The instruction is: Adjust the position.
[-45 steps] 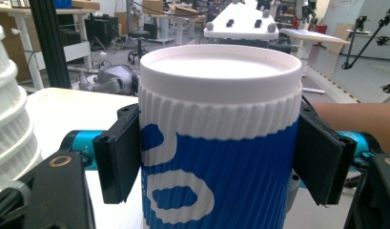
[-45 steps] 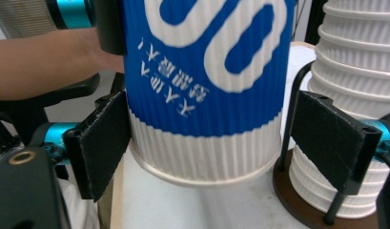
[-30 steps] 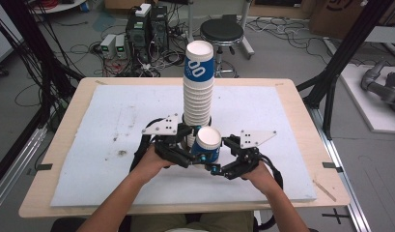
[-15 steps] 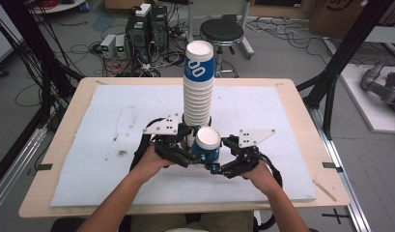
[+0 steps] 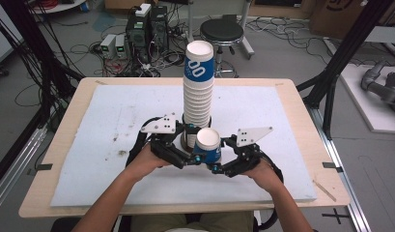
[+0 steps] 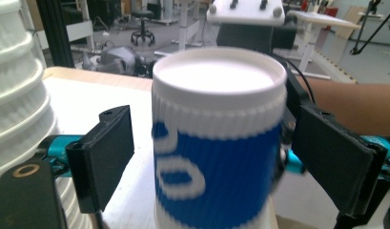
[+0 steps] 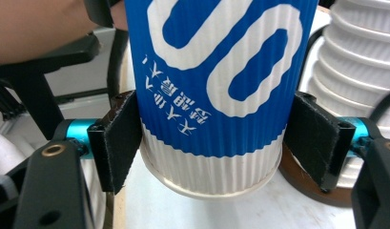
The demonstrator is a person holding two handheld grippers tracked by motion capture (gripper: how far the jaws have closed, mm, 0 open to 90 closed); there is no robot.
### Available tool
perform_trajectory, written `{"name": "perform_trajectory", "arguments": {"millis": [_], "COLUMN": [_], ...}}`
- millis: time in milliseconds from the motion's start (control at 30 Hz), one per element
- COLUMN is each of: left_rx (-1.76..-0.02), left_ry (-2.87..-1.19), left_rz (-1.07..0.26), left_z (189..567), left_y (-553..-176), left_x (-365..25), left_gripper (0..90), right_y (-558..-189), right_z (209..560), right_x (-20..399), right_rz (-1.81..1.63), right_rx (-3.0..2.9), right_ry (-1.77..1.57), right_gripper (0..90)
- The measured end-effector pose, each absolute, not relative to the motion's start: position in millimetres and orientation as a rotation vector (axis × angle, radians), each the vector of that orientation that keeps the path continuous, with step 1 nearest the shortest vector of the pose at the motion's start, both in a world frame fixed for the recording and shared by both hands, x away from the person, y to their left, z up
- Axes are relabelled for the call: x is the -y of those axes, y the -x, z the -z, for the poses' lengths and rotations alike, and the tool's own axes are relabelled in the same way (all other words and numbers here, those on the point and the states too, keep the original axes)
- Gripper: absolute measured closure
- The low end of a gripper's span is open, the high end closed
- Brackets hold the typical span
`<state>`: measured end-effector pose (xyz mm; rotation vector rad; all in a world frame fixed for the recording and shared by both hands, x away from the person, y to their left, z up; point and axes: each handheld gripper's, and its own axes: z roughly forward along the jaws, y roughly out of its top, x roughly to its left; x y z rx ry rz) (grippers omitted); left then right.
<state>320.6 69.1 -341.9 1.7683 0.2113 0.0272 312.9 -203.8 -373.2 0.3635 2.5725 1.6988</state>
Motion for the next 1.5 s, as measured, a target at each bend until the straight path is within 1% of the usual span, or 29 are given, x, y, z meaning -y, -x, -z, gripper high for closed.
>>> {"name": "perform_trajectory", "arguments": {"millis": [233,467,1033,1200,1500], "left_rx": [-0.209,-0.209,-0.157,-0.156,-0.158], "left_ry": [-1.806,-1.84,-1.95,-1.982,-2.046], "left_rz": [-0.035,-0.043,-0.05,-0.044,-0.025], "left_z": [333.4,328.0,311.7,312.0,317.4], "left_y": [-320.7,-322.0,-322.7,-323.8,-325.6], "left_x": [-80.9,-84.3,-81.9,-79.9,-70.7], "left_gripper": [14.2,14.2,14.3,14.3,14.4], "right_y": [-320.1,-323.9,-327.3,-328.3,-328.3], "right_z": [358.1,346.9,330.5,326.3,332.3], "right_x": [215.3,214.5,181.6,173.6,160.5], "right_rz": [-1.598,-1.488,-1.24,-1.148,-1.058], "right_rx": [-2.605,-2.669,-2.803,-2.829,-2.866], "right_ry": [-0.361,-0.317,-0.128,-0.084,-0.056], "right_gripper": [24.6,24.5,25.1,25.1,24.7]}}
